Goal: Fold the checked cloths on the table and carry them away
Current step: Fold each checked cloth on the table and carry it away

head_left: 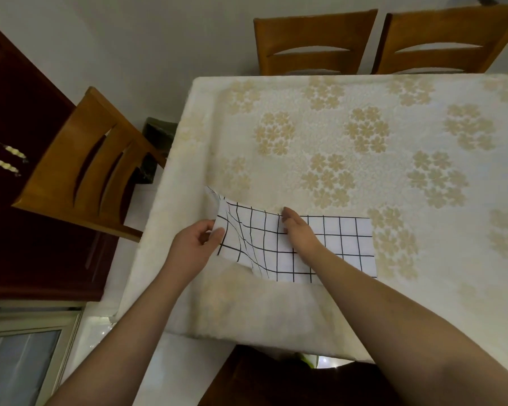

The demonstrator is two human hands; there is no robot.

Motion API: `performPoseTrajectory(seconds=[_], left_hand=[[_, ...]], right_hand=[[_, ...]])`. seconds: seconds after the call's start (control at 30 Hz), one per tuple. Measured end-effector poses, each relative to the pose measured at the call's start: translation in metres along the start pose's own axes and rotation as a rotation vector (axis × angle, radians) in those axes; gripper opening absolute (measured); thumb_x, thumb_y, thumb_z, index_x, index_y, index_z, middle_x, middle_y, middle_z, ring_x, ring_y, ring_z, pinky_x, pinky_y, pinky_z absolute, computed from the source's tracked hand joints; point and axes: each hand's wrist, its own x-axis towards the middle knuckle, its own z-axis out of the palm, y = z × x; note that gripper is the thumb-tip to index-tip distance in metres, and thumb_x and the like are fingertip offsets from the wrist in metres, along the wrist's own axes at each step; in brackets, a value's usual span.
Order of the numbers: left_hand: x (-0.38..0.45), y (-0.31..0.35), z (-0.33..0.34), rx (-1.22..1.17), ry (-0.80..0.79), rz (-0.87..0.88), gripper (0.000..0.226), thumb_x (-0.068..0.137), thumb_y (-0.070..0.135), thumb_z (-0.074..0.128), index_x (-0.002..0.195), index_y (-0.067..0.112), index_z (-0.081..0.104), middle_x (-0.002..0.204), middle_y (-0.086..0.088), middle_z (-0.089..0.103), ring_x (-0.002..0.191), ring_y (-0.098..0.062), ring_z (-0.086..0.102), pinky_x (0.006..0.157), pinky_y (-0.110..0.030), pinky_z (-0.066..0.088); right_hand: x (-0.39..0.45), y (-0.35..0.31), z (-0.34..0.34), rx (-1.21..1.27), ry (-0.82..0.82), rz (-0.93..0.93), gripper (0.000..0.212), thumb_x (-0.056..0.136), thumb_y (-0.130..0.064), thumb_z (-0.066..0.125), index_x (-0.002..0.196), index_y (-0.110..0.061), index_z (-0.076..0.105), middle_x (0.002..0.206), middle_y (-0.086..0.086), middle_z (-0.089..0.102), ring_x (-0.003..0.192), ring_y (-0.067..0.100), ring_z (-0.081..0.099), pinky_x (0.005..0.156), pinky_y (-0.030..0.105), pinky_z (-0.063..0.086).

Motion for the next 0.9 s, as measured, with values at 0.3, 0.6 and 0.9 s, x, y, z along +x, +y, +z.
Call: performPoseTrajectory(seconds=[0.3,0.6,0.9], left_hand=[[-0.001,-0.013,-0.011,-0.061,0.059,-0.132,0.038,0.095,0.025,0.059,0.058,0.028,0.049,0.049,0.011,0.035,0.049,-0.004,0.027,0.044,-0.017,0.023],[-0.006,0.006,-0.007,-0.102,0.061,-0.067,0.038,0.094,0.026,0.06,0.058,0.035,0.052,0.051,0.011,0.036,0.051,-0.006,0.029,0.046,-0.015,0.026],[0.0,0.055,0.044,0.057,-0.059,0.172,0.01,0.091,0.022,0.063,0.082,0.017,0.065,0.058,0.017,0.059,0.053,0.001,0.049,0.056,-0.012,0.038]], right_hand=[[0.016,-0.006,0.011,0.665,0.018,0.201,0.036,0.102,-0.015,0.036,0.134,-0.005,0.048,0.129,0.008,0.058,0.119,0.018,0.055,0.1,0.029,0.044],[0.009,-0.003,0.0,0.776,-0.048,0.167,0.034,0.103,-0.023,0.04,0.133,-0.011,0.052,0.136,0.006,0.056,0.127,0.018,0.051,0.109,0.032,0.038],[-0.052,-0.029,-0.052,0.36,0.095,0.076,0.028,0.1,-0.024,0.041,0.109,-0.012,0.065,0.109,0.01,0.071,0.088,0.017,0.07,0.079,0.03,0.053]])
